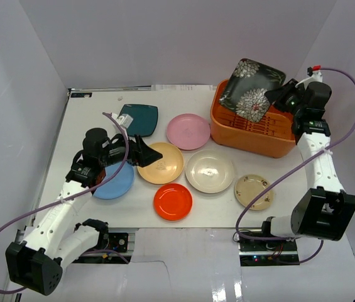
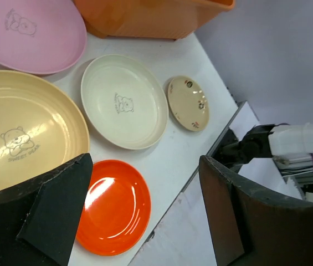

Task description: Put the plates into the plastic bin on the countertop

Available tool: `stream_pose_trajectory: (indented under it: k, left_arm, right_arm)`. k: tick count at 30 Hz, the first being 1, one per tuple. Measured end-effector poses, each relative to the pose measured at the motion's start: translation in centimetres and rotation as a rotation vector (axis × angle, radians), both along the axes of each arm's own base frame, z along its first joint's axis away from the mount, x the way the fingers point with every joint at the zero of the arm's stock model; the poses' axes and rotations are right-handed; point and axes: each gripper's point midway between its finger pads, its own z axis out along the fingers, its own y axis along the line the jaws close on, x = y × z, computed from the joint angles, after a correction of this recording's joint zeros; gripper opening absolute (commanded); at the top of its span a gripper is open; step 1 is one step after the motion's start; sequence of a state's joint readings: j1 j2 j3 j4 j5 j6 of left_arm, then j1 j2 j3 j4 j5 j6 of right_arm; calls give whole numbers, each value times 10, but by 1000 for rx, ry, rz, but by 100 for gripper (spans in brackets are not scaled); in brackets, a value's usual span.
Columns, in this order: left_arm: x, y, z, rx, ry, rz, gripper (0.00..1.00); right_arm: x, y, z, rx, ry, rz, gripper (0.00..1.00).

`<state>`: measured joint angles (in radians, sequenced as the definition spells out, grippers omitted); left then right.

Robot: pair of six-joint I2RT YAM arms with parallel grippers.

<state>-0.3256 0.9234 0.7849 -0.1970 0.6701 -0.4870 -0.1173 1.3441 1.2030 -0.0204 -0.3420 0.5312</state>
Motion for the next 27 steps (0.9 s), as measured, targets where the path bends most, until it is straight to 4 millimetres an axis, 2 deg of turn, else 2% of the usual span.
stream_pose_trajectory:
  k: [2, 4, 9, 12, 14, 22, 26, 27]
  left_arm:
    - [-3, 0, -7, 39, -6, 9, 88]
    - [-6, -1, -11, 72, -13, 14, 88]
    - [-12, -5, -19, 121, -21, 4, 88]
    - [-13, -5, -22, 150, -23, 16, 88]
    - [-13, -6, -21, 163, -33, 25, 88]
    - [-12, -3, -24, 193, -45, 61, 98]
    - [-8, 0, -25, 203, -47, 87, 98]
    - [-7, 0, -25, 205, -46, 92, 98]
  right_arm:
    - [11, -20, -4, -19, 7, -44, 8]
    - [23, -31, -16, -30, 36, -49, 8]
    - [50, -53, -62, -9, 145, 15, 8]
    - [50, -67, -100, -3, 241, 29, 8]
    - [45, -74, -118, -7, 298, 23, 8]
    - [41, -74, -158, -25, 412, 60, 8]
    - [40, -70, -189, -34, 490, 94, 15]
    - [38, -65, -199, -12, 525, 110, 19]
